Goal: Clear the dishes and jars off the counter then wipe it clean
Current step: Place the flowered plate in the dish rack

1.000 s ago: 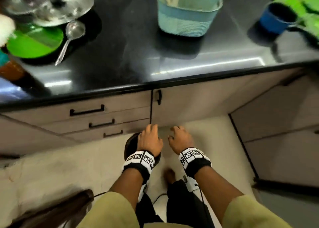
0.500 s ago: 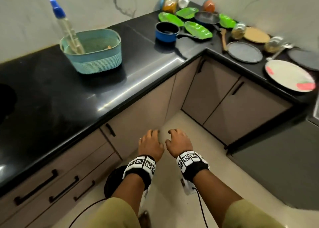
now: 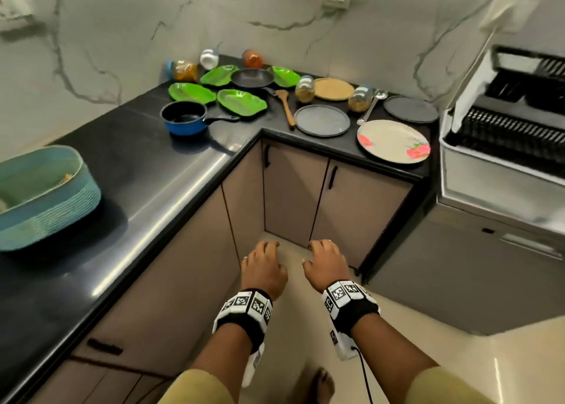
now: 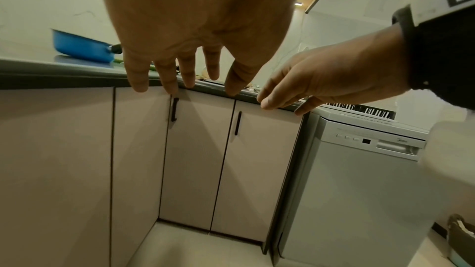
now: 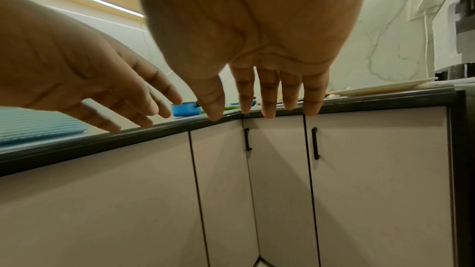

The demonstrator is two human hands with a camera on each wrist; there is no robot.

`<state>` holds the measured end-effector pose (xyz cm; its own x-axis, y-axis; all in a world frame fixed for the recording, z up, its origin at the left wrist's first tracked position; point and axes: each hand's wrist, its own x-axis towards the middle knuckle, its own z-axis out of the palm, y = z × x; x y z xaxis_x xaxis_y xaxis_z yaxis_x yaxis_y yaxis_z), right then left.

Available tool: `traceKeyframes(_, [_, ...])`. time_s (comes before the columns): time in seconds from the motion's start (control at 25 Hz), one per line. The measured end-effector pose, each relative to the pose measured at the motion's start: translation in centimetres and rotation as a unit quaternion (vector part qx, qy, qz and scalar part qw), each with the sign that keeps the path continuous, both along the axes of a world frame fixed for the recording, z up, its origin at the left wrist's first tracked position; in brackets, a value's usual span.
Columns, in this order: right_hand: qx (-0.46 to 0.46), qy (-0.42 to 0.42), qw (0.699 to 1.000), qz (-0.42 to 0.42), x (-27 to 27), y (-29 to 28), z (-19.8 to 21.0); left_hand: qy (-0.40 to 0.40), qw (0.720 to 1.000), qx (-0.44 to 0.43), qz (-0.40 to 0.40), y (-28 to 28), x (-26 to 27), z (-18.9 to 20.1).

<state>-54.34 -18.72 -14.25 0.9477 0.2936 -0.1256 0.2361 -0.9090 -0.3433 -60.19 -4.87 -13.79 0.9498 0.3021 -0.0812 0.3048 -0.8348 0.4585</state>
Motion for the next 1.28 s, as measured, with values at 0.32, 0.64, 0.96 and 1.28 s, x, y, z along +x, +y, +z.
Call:
traceKeyframes(0.32, [0.015, -0.071, 0.997, 0.004, 15.4, -4.7, 3.4, -0.057, 0.997, 0.04, -0.019, -4.6, 16.0, 3.6])
traceKeyframes(0.64, [0.011, -0.092, 0.995, -0.04, 26.7, -8.9, 3.7, -0.057, 0.996, 0.053, -0.054, -8.2, 27.7, 4.2])
traceKeyframes(0.96, [-0.018, -0.066, 0.989, -0.133, 36.0, -12.6, 3.6, -0.067, 0.989, 0.04, -0.123, -10.1, 40.0, 4.0])
traceKeyframes(1.28, [0.037, -0.003, 0.935, -0.352, 41.2, -18.4, 3.0, -0.055, 0.979, 0.053, -0.191, -11.4, 47.3, 3.4])
